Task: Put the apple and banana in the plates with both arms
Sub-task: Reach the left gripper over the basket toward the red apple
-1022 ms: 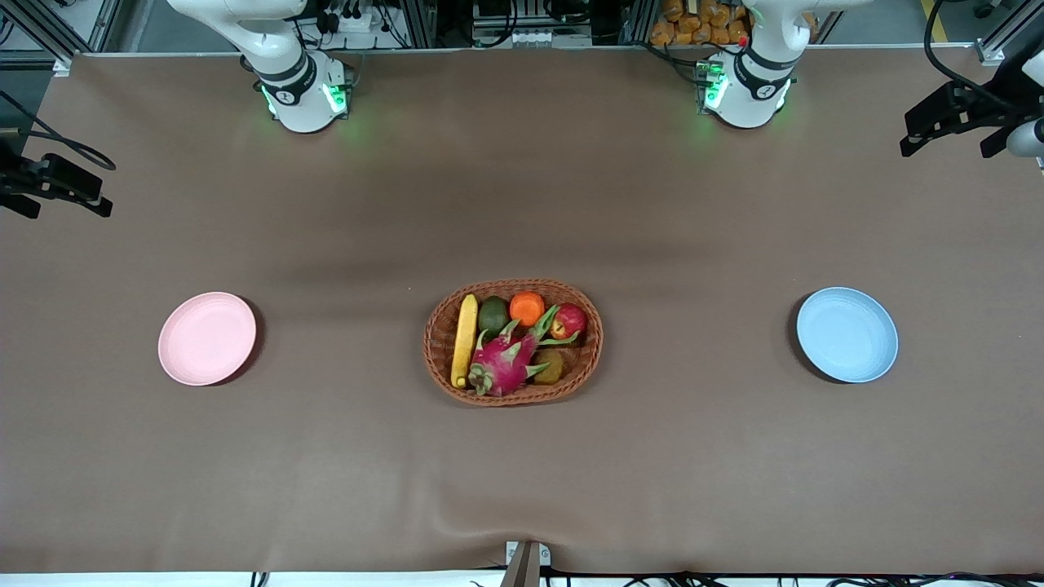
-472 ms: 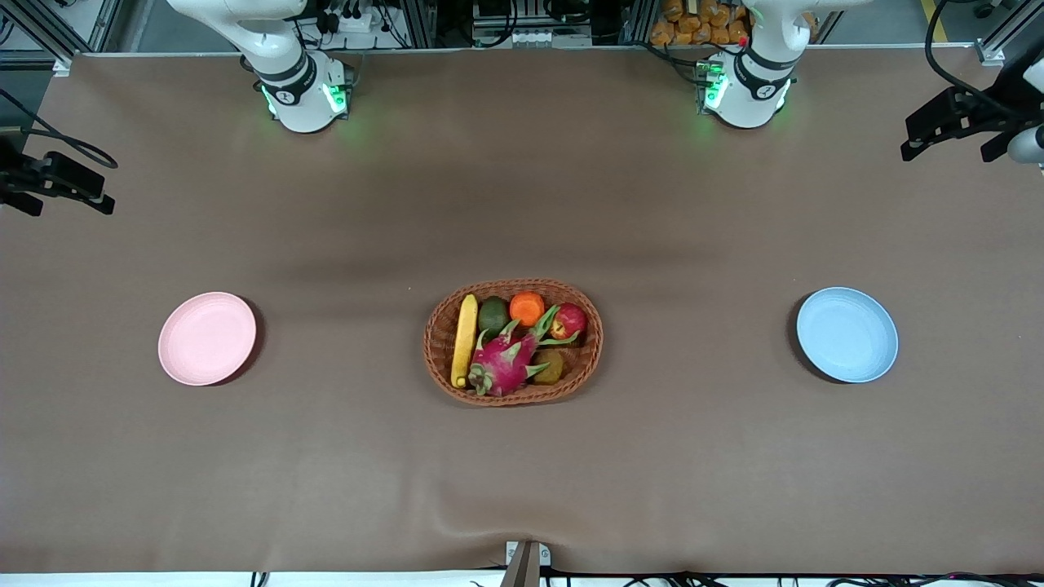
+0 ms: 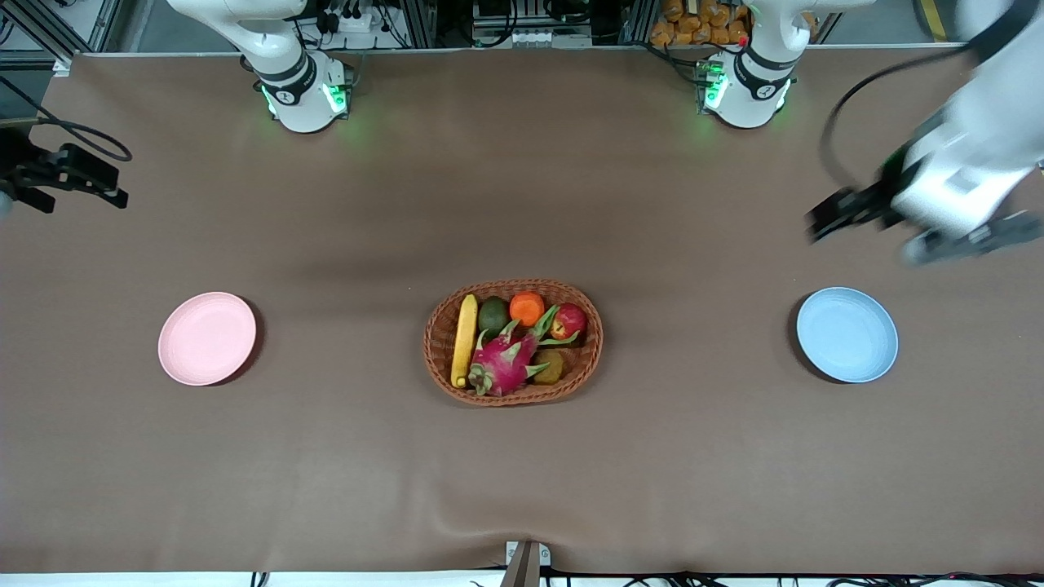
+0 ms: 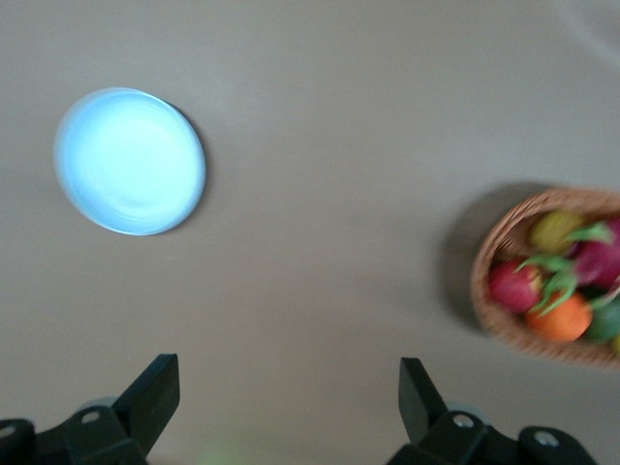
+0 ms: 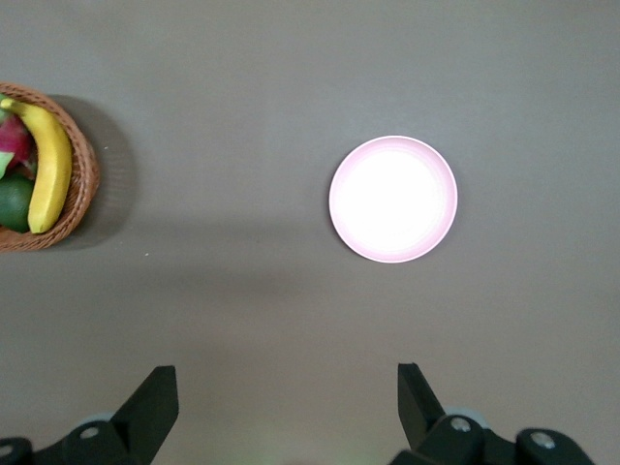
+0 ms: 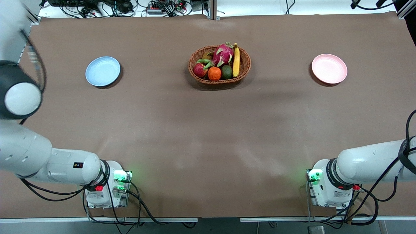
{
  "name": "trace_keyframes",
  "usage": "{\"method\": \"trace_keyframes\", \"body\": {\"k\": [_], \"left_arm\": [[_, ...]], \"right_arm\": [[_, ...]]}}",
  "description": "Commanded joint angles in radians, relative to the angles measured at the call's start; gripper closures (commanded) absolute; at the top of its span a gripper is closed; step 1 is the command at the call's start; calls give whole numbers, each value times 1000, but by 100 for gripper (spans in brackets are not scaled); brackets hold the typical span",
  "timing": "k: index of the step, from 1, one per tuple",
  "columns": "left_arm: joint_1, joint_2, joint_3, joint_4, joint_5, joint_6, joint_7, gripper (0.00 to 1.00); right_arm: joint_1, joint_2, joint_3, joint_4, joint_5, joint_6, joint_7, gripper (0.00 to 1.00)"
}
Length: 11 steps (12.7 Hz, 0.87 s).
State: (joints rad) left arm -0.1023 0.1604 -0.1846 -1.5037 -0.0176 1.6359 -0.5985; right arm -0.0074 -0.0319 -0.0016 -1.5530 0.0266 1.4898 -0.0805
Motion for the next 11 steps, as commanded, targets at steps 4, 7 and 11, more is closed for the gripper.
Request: {"method": "trace_keyframes", "body": {"k": [4,7,11], "left_arm": [[-183,264,2,49,8,247,-728,0],[-261,405,11,124,10,306,-1131,0],[-289,493,5,123,-4,410,-1524,0]], "right_arm": [[66,12,6,2,-5,7,-7,0],[9,17,3,2,-7,21,-7,0],[-40,6,3,2,-7,-35,-9,0]]}}
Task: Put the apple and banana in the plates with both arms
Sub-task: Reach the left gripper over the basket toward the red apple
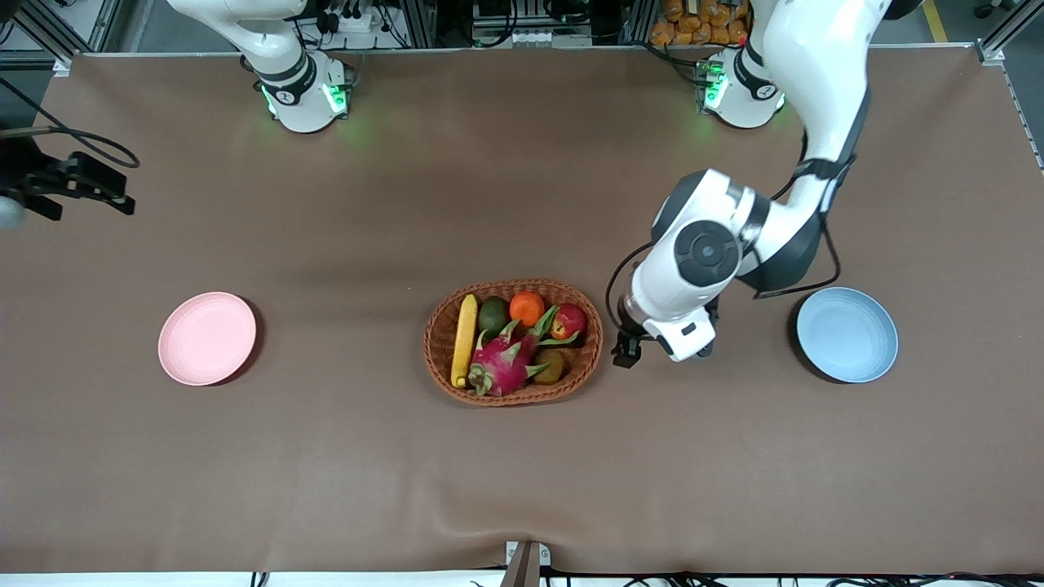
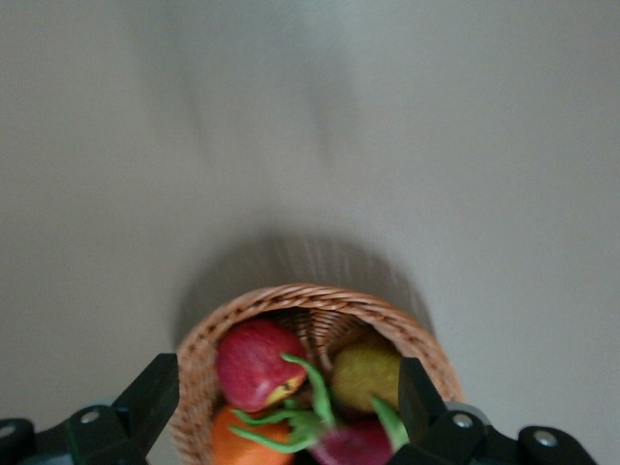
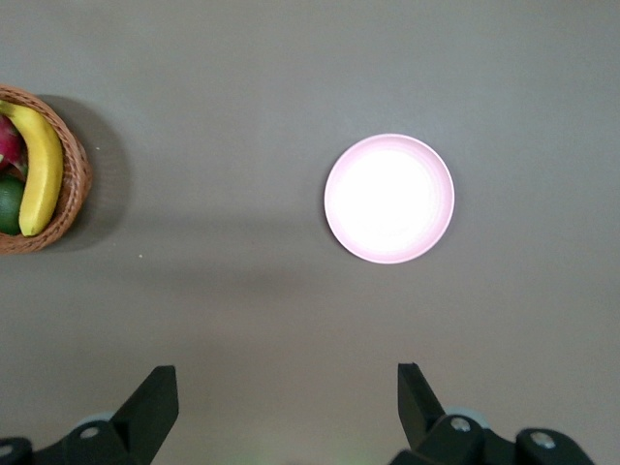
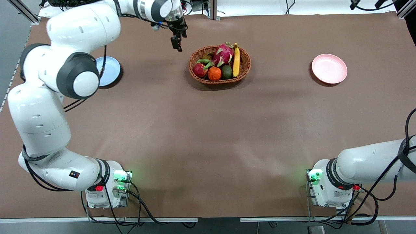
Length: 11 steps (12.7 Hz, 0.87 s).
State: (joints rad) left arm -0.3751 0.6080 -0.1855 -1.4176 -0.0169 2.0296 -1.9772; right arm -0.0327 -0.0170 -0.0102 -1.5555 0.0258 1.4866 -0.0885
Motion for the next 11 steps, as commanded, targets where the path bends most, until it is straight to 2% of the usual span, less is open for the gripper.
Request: {"method": "trace_keyframes", "body": {"k": [1,5,8,9,11], "left_arm": [[-42,59,6,35,-3,18,-197,0],[-77,75,8,35,8,18,-180,0],[-102,96,6,35,8,20,68,0],[-104,105,6,35,8,21,124,3],[-136,139,8,40,9,40,245,17]], "right_arm": [[-21,-11,10,5,-4,-32,1,0],[-81,-9,6,5,-4,-29,0,0],[-125,2,6,-6,-6,-23,0,0],[-137,2,6,-6,-6,-23,0,0],[-148,6,6,-6,-3,-25,4,0]]}}
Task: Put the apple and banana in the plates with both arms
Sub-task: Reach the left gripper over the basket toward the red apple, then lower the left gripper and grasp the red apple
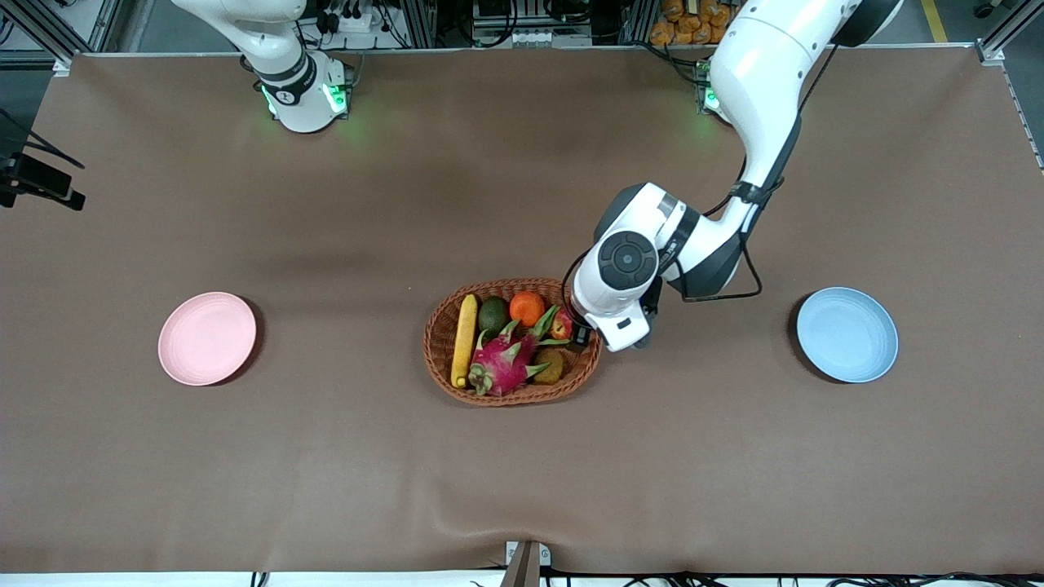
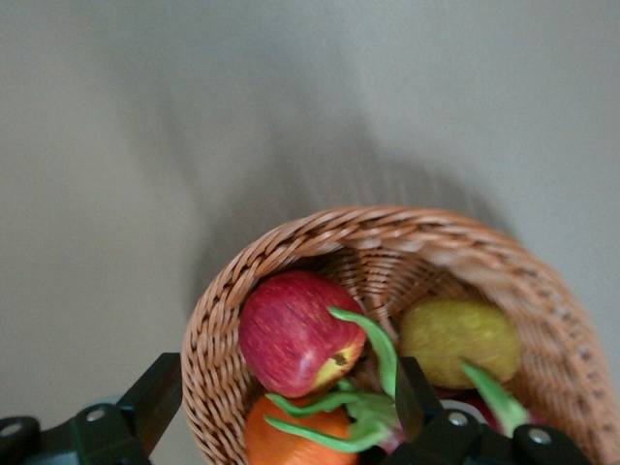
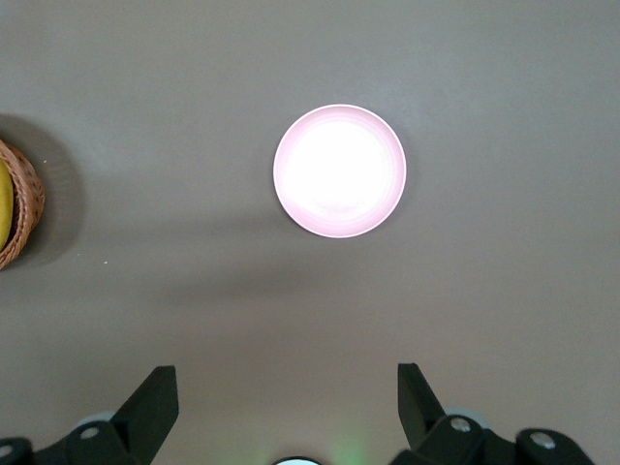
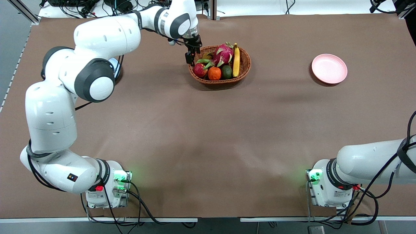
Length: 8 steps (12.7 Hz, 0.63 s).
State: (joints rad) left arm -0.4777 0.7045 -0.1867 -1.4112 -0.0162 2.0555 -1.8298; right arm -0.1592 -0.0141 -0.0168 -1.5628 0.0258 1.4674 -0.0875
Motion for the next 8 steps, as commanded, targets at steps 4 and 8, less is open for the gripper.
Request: {"method": "trace_keyframes", "body": {"k": [4,8], "left_arm": [[-45,66,9,34,9,25,162,22],[-50,76,10,35,9,26,196,26]], "right_arm": [[-13,13,14,3,9,1,9,0],[-8,28,15,4,46,-12,8,0]]}}
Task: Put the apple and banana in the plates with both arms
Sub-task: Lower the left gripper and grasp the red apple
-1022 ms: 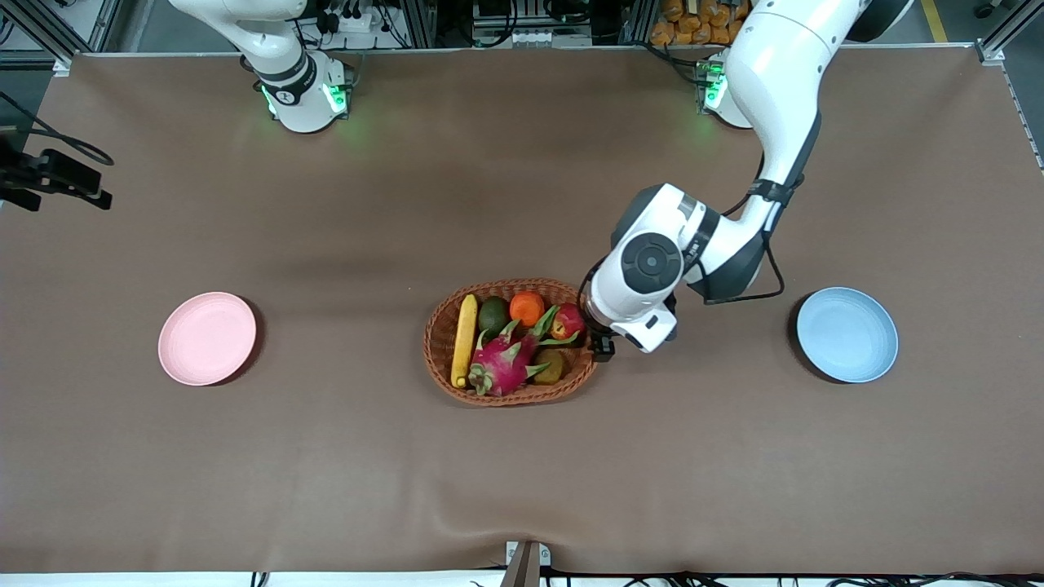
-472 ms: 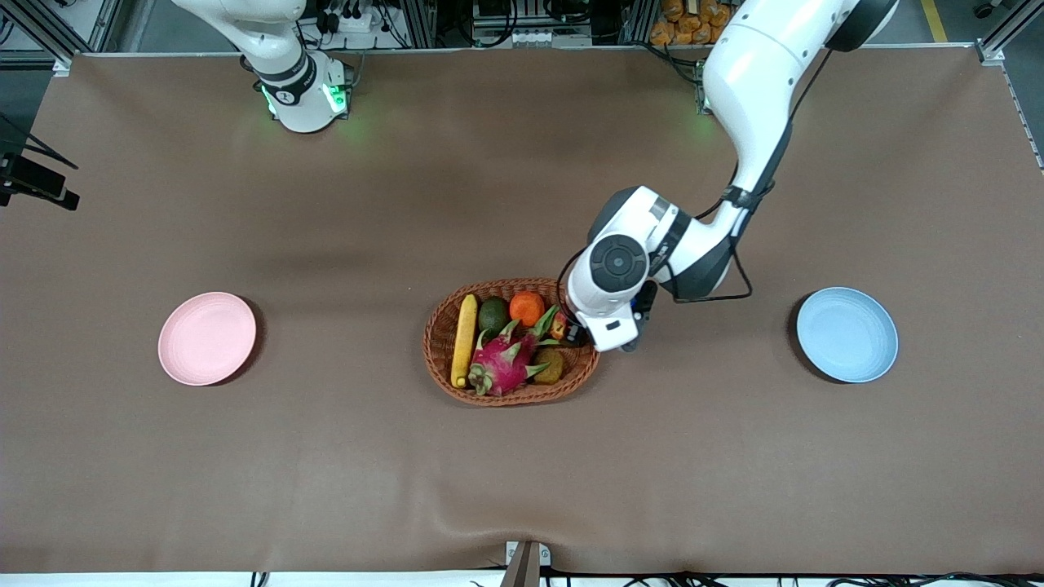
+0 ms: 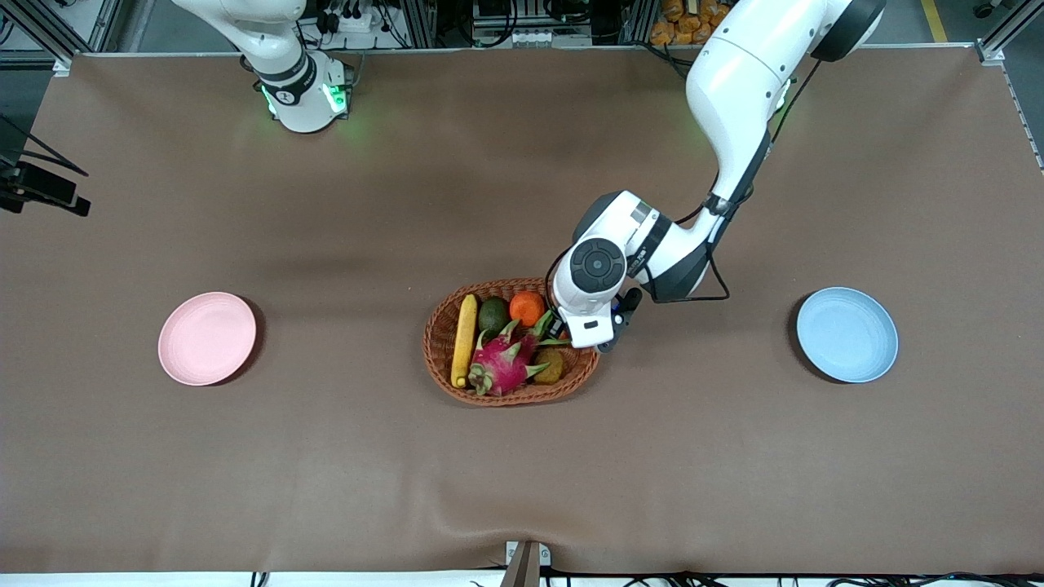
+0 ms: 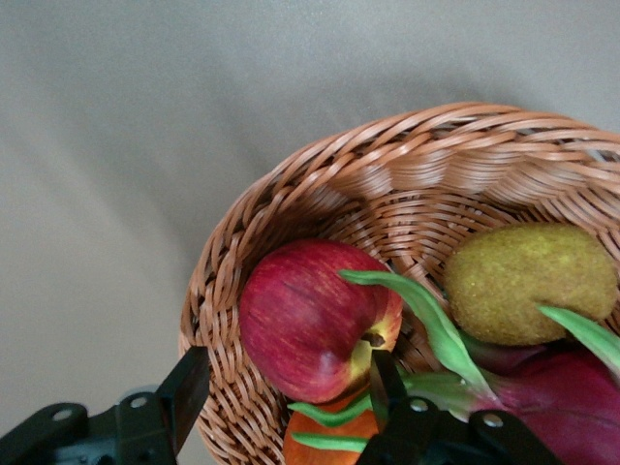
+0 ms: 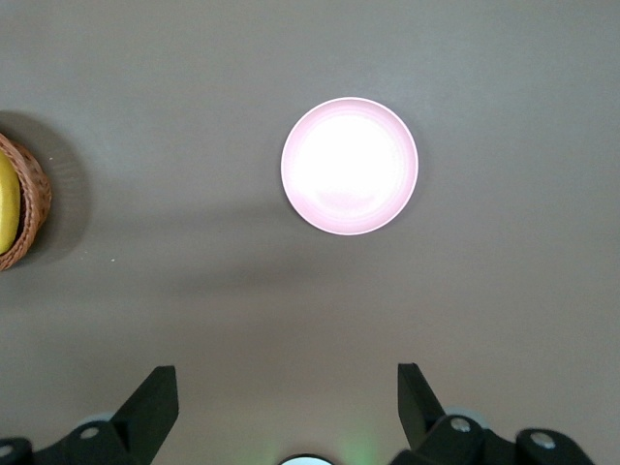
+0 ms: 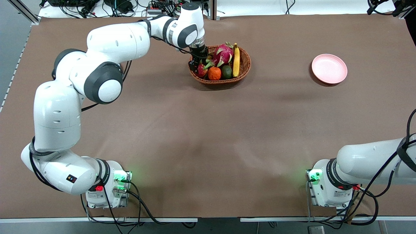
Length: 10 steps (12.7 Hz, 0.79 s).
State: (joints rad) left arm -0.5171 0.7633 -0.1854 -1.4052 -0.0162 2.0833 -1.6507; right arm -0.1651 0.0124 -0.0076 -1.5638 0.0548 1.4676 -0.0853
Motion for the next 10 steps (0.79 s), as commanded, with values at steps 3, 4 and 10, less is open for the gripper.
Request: {"method": "trace_keyframes", "body": {"k": [3,4,10], "left_arm": [[-23,51,11,63,9,9,17,32],[-23,53,11,63,9,9,26,32],[-20,60,11,58,16,4,92,52]], "right_arm": [[12,3,8,5,19,-15,1,0],[19,9,9,4,19,-27,1,0],[76,9,9,11,30,-29,-2,0]]}}
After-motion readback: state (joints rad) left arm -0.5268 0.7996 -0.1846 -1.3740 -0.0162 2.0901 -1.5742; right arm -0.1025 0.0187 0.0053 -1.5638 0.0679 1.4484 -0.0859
